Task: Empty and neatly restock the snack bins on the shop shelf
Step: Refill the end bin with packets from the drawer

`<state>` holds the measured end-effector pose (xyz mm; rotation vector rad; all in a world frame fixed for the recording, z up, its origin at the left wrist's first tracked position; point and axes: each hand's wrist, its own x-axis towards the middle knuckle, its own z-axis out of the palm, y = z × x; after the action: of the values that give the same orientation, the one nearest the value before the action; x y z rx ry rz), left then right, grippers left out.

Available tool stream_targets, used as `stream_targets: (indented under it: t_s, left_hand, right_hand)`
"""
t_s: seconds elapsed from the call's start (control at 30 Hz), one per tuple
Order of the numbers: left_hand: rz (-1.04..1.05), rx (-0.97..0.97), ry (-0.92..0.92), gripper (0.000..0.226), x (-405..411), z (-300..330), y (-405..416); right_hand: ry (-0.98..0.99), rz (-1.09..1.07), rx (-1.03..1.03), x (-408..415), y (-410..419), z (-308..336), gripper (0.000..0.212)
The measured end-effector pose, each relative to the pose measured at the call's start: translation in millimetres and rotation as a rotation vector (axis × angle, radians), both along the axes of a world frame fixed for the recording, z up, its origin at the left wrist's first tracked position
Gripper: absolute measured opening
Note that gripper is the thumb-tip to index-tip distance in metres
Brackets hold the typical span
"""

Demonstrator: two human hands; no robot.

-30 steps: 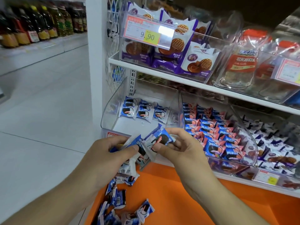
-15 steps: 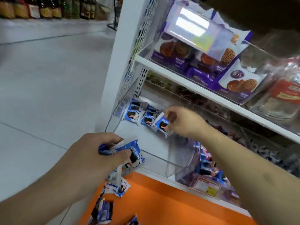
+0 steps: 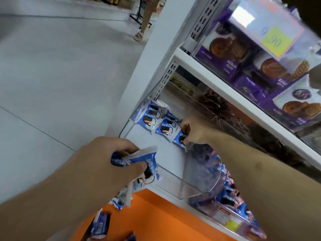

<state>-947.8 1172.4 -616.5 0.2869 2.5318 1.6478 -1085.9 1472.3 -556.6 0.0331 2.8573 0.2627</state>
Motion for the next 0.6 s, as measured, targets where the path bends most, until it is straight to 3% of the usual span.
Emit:
stream_targets:
  t_s: [0.07,0.2,0.37,0.47,0.53,0.6]
  left_hand:
    - [0.037,-0.035,-0.026,0.049,-6,-8,0]
    - [-0.018,-0.069,-0.062,0.056,-6,-1,0]
    - [-0.015,0.022,-0.081,0.011,9,15,-7]
    - [-0.031,0.159,-0.172,0.014,17,32,-9]
    - [-0.004,0.224,-0.225,0.02,21,42,-11]
    - [0.027,0.279,-0.254,0.022,21,44,-12]
  right_hand:
    - [-0.011,0.003,0.005,2,2,-1,0.037]
    - [-0.015,0.019,0.034,4,1,-2,0.036]
    - [0.035,0.072,0.074,14,-5,7,0.037]
    - [0.087,0.111,0.047,31,-19,25,0.028]
    - [0.155,0.091,-0.193,55,-35,39,0.024]
    - [0.142,0.043,-0.696,92,-59,54,0.022]
